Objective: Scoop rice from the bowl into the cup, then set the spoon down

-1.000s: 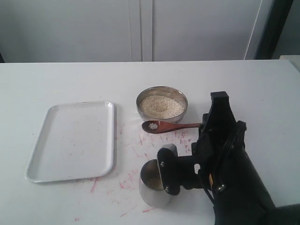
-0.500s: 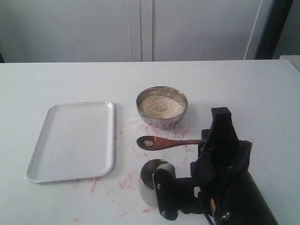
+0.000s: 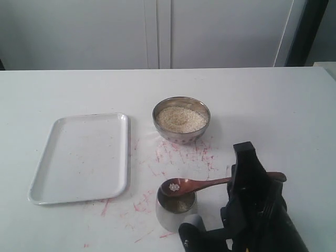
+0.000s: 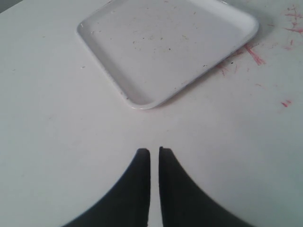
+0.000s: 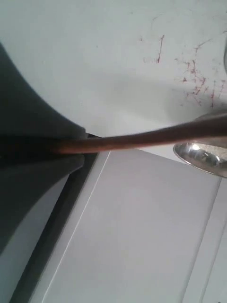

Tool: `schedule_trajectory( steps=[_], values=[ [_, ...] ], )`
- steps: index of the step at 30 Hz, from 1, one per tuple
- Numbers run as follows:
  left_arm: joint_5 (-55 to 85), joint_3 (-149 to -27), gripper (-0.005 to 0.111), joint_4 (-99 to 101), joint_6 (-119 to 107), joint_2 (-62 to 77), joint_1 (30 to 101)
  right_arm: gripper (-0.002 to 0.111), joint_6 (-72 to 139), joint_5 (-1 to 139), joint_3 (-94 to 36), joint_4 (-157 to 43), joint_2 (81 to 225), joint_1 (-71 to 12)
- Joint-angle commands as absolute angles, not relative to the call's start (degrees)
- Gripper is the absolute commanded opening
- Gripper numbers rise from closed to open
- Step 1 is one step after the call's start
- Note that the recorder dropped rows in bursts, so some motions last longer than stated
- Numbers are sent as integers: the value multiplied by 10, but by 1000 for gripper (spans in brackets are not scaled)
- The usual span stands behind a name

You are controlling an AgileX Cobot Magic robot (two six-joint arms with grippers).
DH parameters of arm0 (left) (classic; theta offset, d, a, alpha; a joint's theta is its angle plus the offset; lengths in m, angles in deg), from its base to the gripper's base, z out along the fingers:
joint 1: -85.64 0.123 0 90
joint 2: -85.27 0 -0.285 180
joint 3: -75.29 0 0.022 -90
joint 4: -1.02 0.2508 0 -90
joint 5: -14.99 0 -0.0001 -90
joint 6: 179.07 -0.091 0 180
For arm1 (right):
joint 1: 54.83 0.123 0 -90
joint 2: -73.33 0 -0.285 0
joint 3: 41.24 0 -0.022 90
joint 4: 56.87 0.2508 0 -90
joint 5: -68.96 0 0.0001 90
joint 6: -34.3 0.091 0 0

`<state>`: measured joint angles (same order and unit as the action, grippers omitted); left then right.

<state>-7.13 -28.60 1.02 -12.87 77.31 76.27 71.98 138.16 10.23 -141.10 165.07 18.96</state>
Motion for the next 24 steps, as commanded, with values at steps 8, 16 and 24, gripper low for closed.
schedule_trajectory(
  steps=[8, 16, 24],
  values=[
    [-90, -281, 14, 10, -125, 775, 761, 0, 591, 1389, 104, -1421, 1646, 195],
    [-90, -281, 14, 10, -125, 775, 761, 0, 596, 1389, 104, -1420, 1646, 195],
    [-90, -281, 14, 10, -125, 775, 761, 0, 600, 1389, 104, -1419, 1646, 195]
  ],
)
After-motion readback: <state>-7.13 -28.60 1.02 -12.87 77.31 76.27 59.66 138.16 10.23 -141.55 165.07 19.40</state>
